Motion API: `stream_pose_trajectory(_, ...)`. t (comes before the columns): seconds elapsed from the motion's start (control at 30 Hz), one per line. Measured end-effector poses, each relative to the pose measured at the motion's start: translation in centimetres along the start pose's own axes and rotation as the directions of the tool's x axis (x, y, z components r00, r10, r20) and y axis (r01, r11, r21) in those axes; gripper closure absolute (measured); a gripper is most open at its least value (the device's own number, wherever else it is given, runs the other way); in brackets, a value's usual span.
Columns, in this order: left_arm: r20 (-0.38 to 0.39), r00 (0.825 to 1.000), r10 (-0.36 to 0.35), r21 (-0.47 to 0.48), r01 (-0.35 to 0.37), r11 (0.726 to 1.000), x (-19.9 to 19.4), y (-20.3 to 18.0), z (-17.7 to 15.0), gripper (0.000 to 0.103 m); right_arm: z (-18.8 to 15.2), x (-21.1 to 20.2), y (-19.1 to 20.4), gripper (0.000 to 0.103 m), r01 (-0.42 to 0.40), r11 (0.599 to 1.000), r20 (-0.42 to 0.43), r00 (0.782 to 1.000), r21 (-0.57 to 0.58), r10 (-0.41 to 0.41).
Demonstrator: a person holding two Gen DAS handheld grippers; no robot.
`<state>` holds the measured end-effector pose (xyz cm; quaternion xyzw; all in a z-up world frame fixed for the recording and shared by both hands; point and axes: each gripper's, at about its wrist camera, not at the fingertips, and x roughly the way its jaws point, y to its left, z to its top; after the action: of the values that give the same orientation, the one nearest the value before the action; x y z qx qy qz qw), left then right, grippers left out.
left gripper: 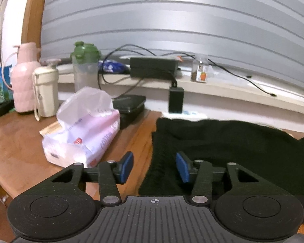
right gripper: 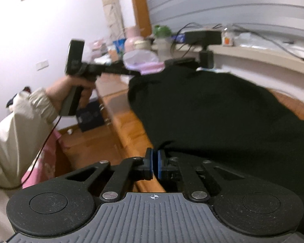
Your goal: Fold clothes
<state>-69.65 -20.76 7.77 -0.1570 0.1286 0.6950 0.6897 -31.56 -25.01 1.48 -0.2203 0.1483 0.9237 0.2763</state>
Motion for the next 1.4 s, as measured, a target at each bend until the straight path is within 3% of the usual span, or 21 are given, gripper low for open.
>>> stream_pose_trajectory(0.13,0.013,1.000,-0.023,0.021,0.023,1.000,-0.2,-1.1,0.8,0.047,-0.5,0.2,0.1,0.097,-0.005,1.000,-0.026,1.000,-0.025,0.004)
stream_pose_trajectory(0.3,0.014,0.993,-0.118,0.082,0.117,0.990,1.1,-5.0,2.0,0.035,-0.4,-0.2,-0.1,0.092,0.004,1.000,-0.014,1.000,-0.008,-0.005)
stream_pose_trajectory(0.37,0.010,0.987,-0.162,0.099,0.160,0.982,2.0,-6.8,2.4,0.034,-0.3,-0.5,-0.3,0.074,0.015,1.000,-0.004,1.000,-0.002,-0.015)
stream_pose_trajectory(0.43,0.004,0.979,-0.206,0.118,0.204,0.972,2.8,-8.8,2.7,0.029,-0.3,-1.4,-0.7,0.064,0.031,1.000,0.010,0.999,0.002,-0.031)
stream_pose_trajectory(0.6,-0.029,0.945,-0.327,0.165,0.327,0.931,5.3,-14.4,2.9,0.025,-0.9,-5.3,-5.0,0.060,0.109,0.992,0.058,0.992,0.068,-0.113)
stream_pose_trajectory(0.77,-0.086,0.904,-0.418,0.208,0.427,0.880,8.1,-20.5,2.8,0.025,-2.7,-11.0,-9.8,0.055,0.280,0.947,0.079,0.952,0.154,-0.295)
stream_pose_trajectory(0.87,-0.122,0.886,-0.448,0.210,0.464,0.861,9.7,-23.0,2.4,0.025,-4.3,-14.0,-12.5,0.053,0.408,0.896,0.054,0.905,0.176,-0.422)
stream_pose_trajectory(0.93,-0.133,0.878,-0.461,0.219,0.479,0.850,10.5,-24.1,2.2,0.025,-5.4,-15.5,-14.1,0.053,0.495,0.849,0.025,0.861,0.187,-0.508)
stream_pose_trajectory(1.0,-0.147,0.870,-0.471,0.217,0.493,0.842,11.4,-24.9,2.1,0.025,-6.1,-16.2,-15.8,0.053,0.544,0.812,-0.002,0.831,0.210,-0.556)
stream_pose_trajectory(1.2,-0.197,0.885,-0.421,0.218,0.459,0.862,13.6,-23.7,0.6,0.025,-7.2,-16.3,-18.9,0.051,0.591,0.769,-0.056,0.800,0.243,-0.597)
stream_pose_trajectory(1.27,-0.219,0.876,-0.431,0.150,0.466,0.872,14.1,-22.1,0.6,0.027,-7.4,-16.2,-19.4,0.043,0.597,0.769,-0.068,0.798,0.229,-0.599)
stream_pose_trajectory(1.33,-0.219,0.866,-0.448,0.104,0.478,0.872,14.3,-21.1,0.7,0.027,-7.7,-15.9,-19.8,0.042,0.603,0.769,-0.085,0.795,0.213,-0.600)
stream_pose_trajectory(1.4,-0.233,0.868,-0.438,0.103,0.470,0.877,14.4,-20.8,0.7,0.027,-8.0,-15.5,-20.4,0.042,0.604,0.768,-0.096,0.795,0.213,-0.599)
